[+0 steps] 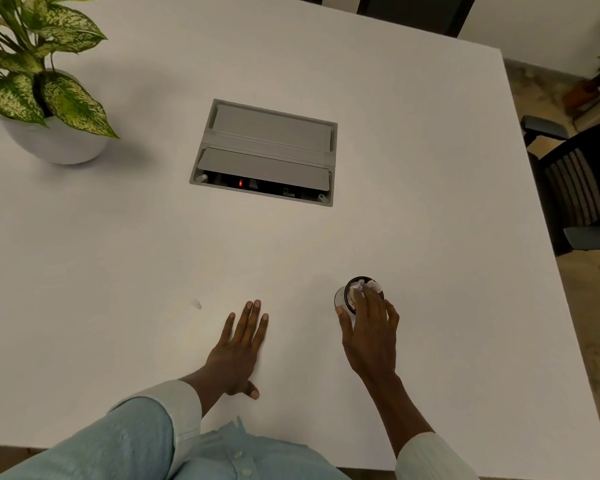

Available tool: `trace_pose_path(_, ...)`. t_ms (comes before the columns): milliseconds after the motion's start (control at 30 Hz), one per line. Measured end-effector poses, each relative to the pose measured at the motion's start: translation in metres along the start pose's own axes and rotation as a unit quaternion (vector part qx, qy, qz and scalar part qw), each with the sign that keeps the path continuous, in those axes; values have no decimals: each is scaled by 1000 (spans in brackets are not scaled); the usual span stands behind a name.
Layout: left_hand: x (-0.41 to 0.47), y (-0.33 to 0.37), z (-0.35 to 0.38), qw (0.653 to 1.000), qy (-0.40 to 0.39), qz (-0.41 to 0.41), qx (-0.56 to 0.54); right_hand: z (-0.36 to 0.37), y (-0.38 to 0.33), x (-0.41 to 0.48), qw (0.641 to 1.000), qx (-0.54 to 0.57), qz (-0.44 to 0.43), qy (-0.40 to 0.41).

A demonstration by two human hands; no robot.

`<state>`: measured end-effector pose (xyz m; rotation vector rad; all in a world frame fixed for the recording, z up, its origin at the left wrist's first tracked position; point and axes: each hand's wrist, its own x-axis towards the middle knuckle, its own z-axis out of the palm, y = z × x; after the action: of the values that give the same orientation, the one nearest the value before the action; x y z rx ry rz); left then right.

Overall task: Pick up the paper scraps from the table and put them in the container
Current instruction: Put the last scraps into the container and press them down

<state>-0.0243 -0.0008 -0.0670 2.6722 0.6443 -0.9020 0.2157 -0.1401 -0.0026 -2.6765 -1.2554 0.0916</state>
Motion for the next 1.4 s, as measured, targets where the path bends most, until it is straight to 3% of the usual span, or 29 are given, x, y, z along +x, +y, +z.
trace_pose_path(200,-2,-1,0,1000,3,-3,-10,15,7,-5,998,-4,14,-62)
trace_pose_path(467,-6,-7,3,999,31,7,-19,-2,-11,1,999,-17,-2,42)
trace_pose_path(600,-9,-16,9,996,62,21,-64,-5,-43,13,993,53,-77,74)
trace_pose_path(733,-11,-21,16,990,89,29,-108,6,-95,29,978,112,-168,-42)
trace_pose_path(867,-15,-20,28,990,91,15,-108,33,-151,47,949,100,-237,-180)
trace_pose_path(1000,-20,-11,41,986,82,-13,-143,65,-202,60,915,80,-292,-266)
trace_pose_path(1167,-26,-3,46,984,79,-44,-156,92,-248,60,882,33,-357,-307)
trace_pose_path(1400,-28,2,43,986,84,-51,-137,106,-268,40,879,-15,-394,-268)
